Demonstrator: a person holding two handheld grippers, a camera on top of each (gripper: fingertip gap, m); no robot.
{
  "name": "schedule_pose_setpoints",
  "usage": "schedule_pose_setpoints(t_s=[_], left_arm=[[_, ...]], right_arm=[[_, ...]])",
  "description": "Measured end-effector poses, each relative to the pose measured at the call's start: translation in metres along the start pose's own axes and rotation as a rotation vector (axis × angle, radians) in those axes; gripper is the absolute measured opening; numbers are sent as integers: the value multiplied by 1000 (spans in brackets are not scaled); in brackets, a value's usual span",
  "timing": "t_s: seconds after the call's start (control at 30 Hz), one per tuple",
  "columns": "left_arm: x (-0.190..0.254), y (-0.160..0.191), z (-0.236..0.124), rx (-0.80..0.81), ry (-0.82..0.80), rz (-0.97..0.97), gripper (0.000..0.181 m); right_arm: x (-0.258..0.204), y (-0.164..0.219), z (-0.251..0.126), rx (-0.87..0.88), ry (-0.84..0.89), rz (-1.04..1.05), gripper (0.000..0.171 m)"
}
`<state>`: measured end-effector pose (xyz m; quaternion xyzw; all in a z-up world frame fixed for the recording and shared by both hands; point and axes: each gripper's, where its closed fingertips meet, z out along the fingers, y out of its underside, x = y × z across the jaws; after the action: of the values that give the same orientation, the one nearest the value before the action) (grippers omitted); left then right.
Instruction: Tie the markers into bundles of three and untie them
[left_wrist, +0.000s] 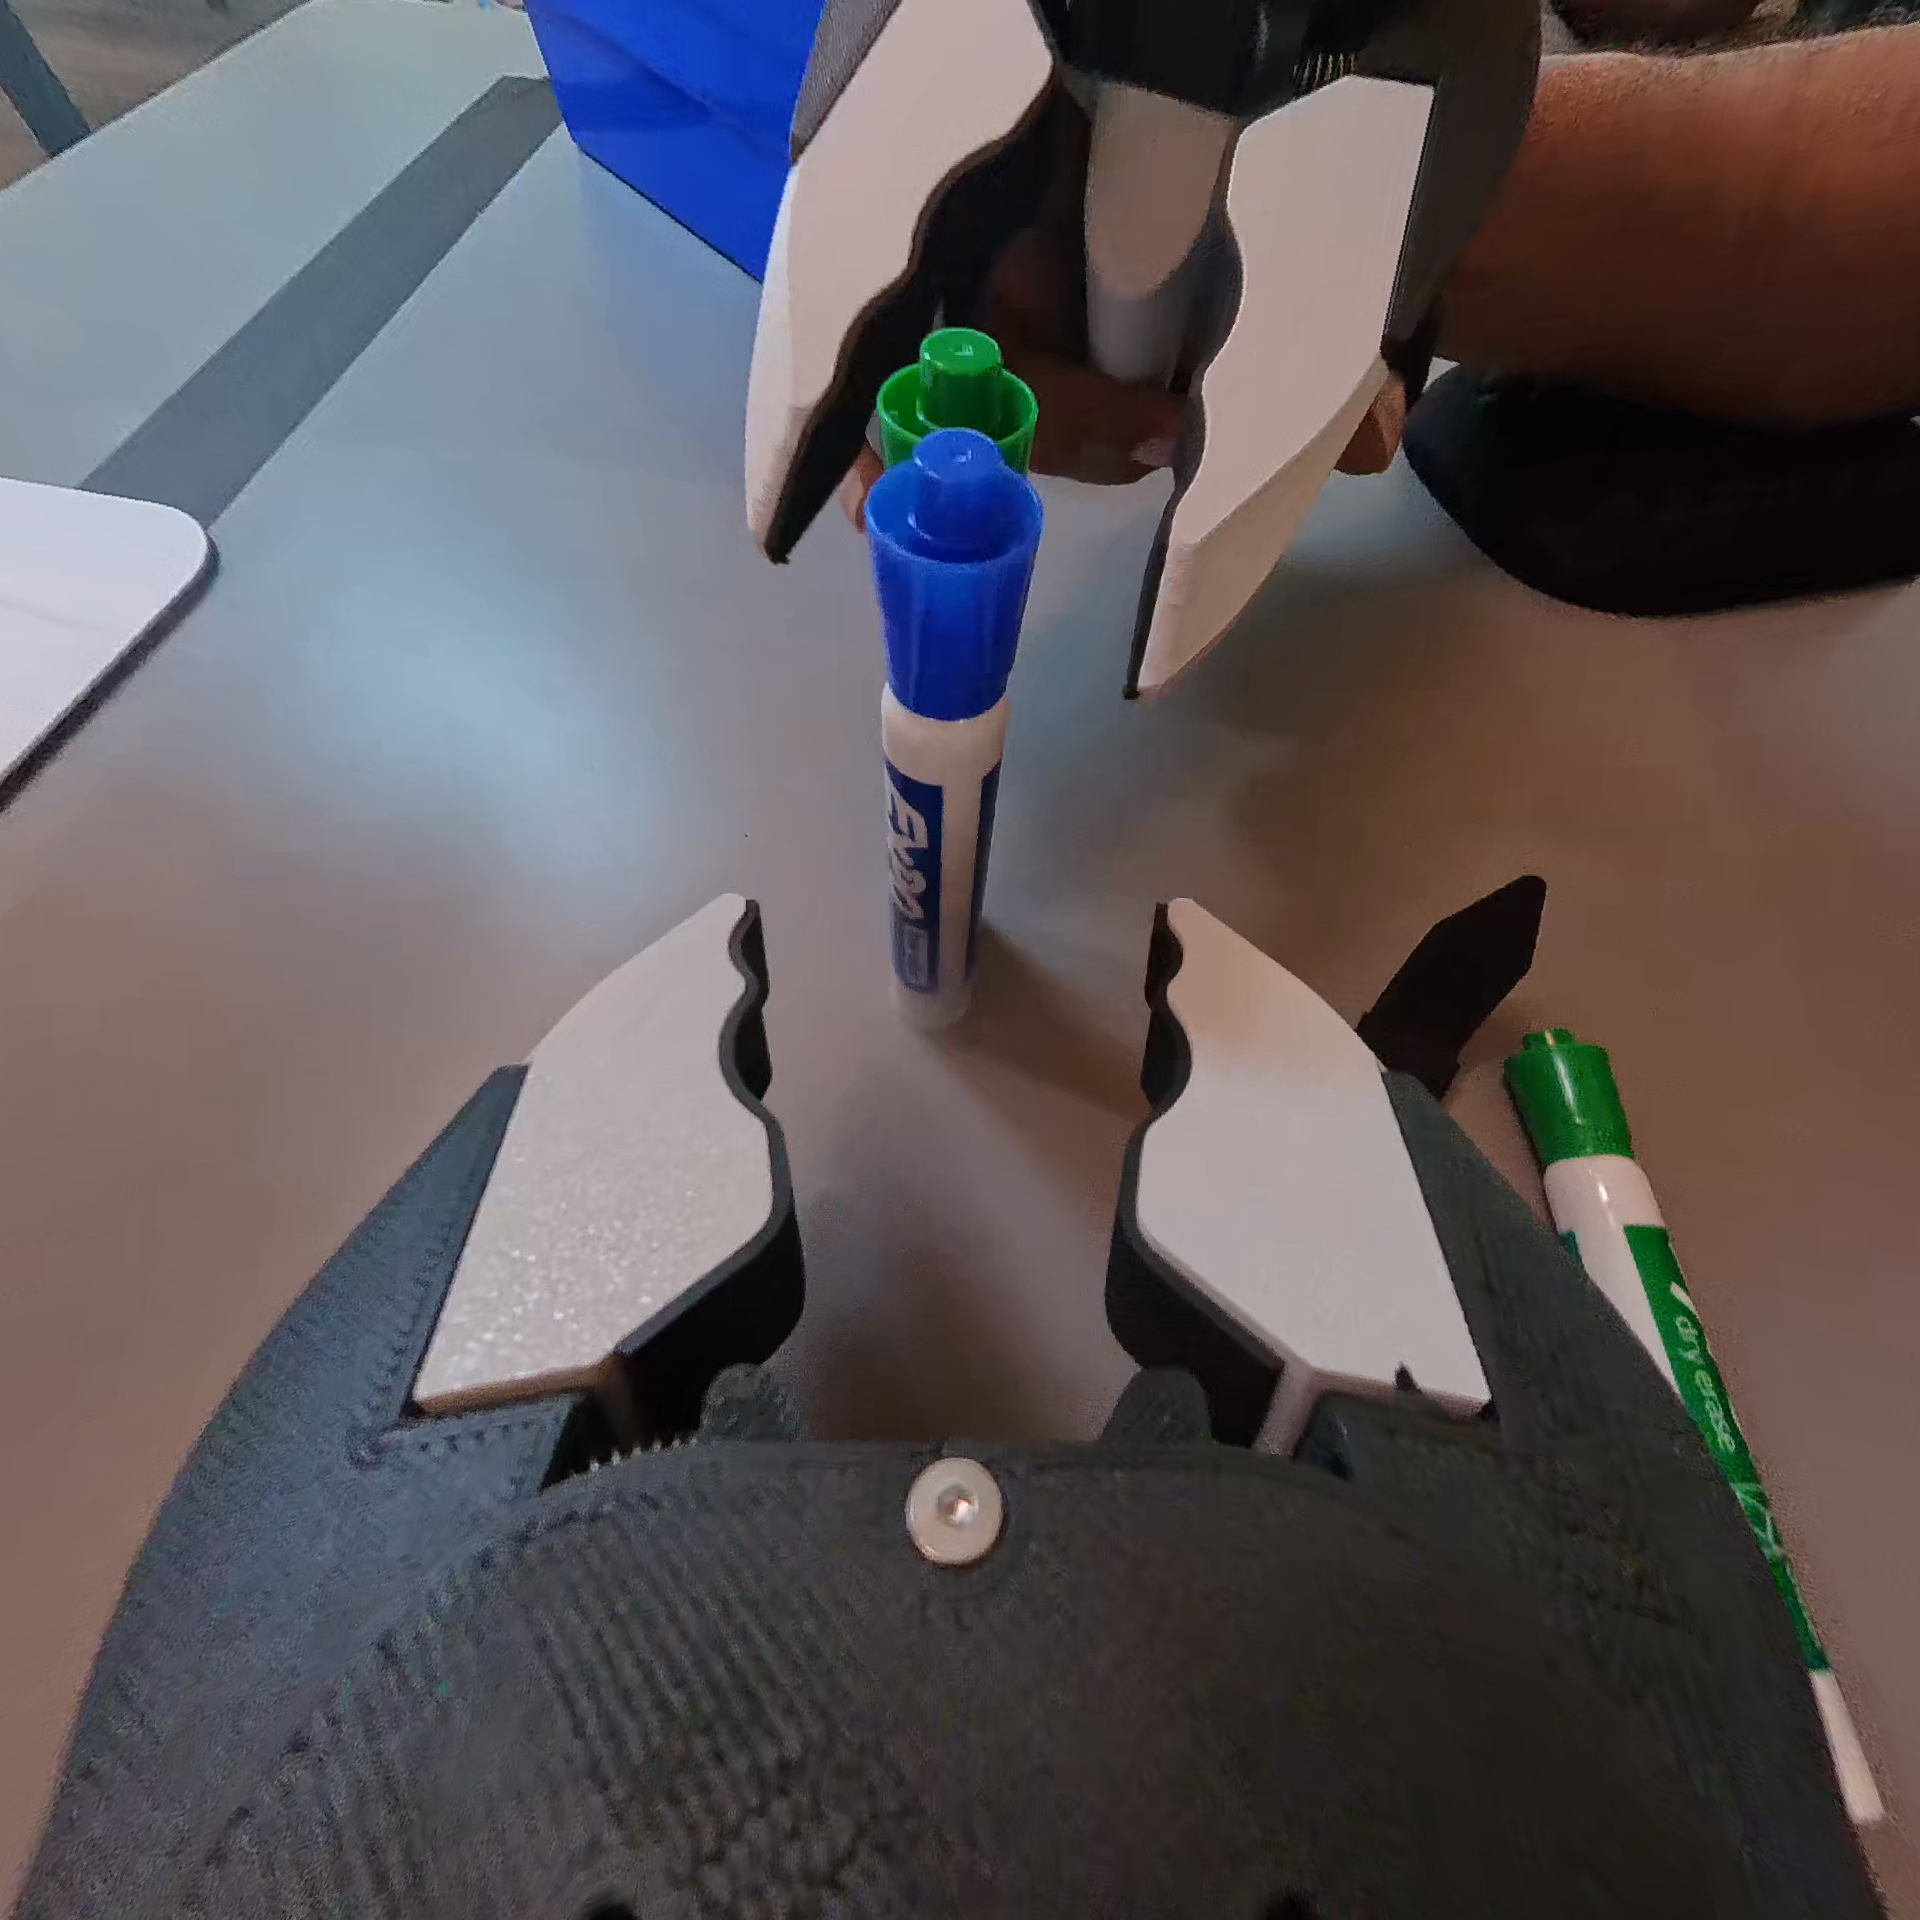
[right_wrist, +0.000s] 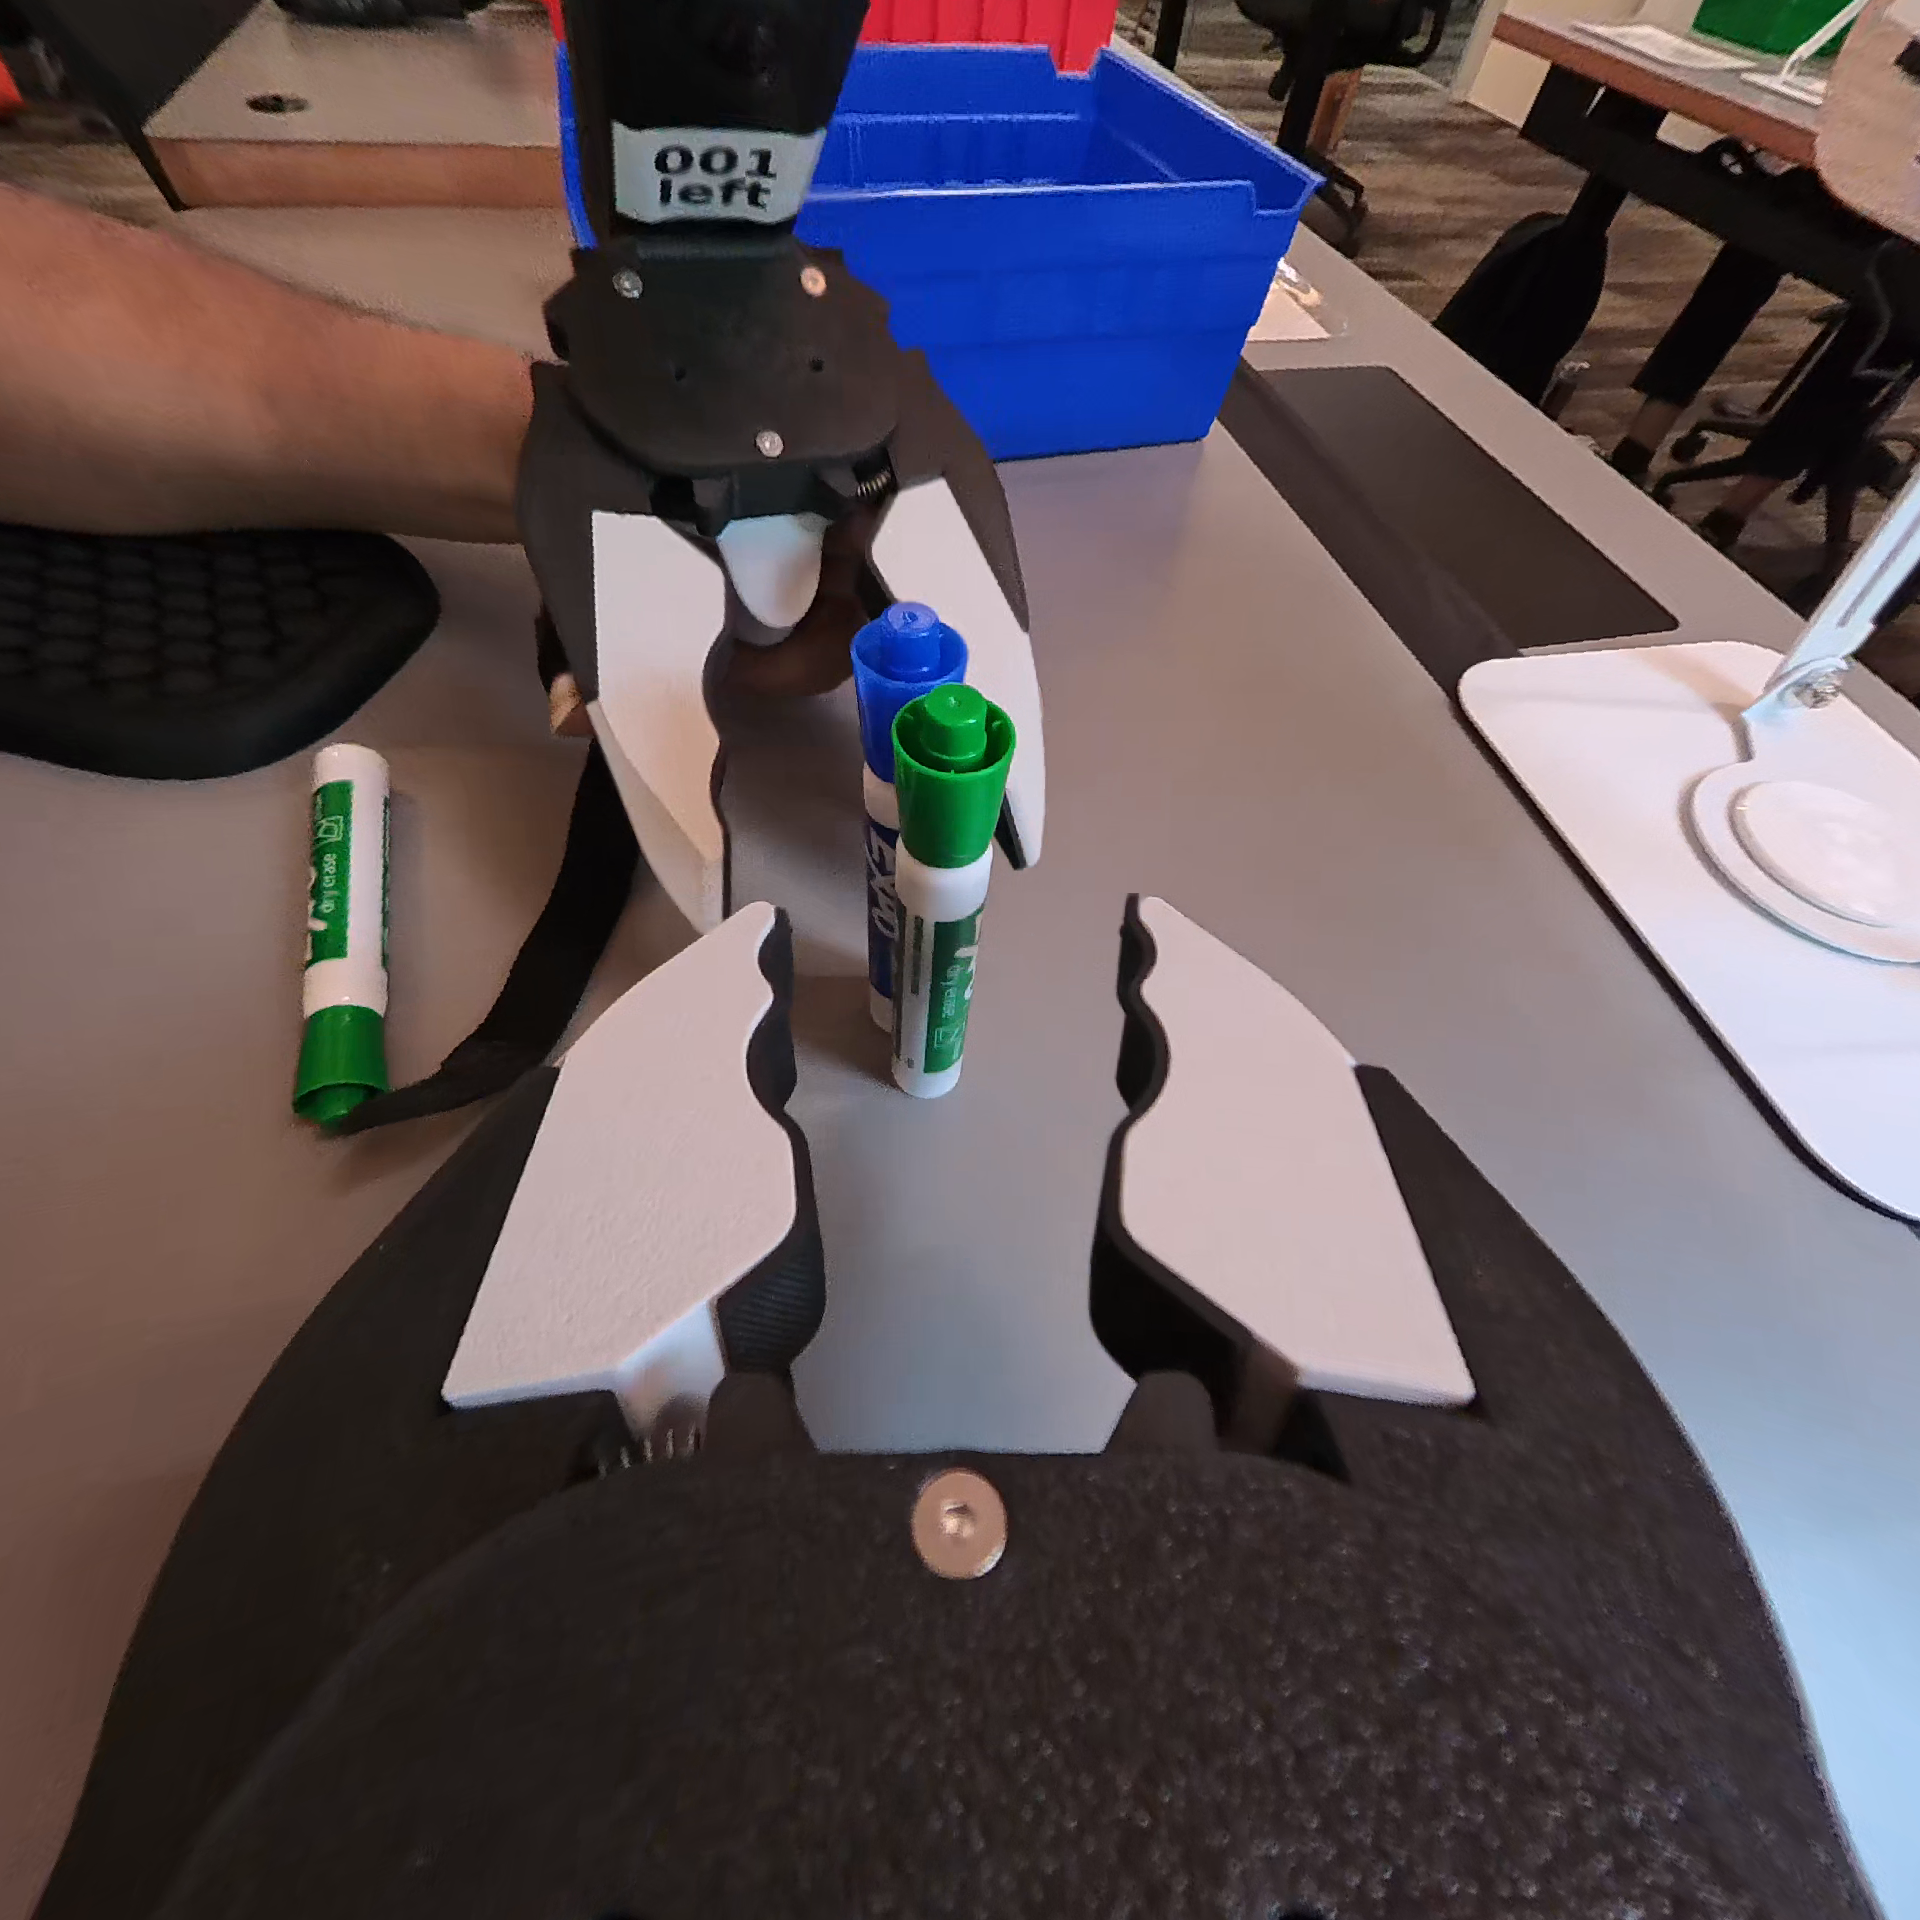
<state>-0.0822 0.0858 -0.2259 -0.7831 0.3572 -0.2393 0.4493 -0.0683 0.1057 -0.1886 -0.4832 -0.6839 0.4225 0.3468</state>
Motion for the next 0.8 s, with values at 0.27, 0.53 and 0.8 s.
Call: schedule_pose_setpoints(t_s=[0.27, 0.53, 0.8], left_arm=[[-3, -23, 29, 67, 30, 23, 65], [0, -26, 33, 98, 7, 35, 59], [-6, -24, 21, 131, -105, 32, 72]], right_arm=[[6, -3, -14, 31, 14, 23, 57], [4, -6, -12, 61, -2, 47, 53], [2, -38, -4, 86, 178, 115, 58]])
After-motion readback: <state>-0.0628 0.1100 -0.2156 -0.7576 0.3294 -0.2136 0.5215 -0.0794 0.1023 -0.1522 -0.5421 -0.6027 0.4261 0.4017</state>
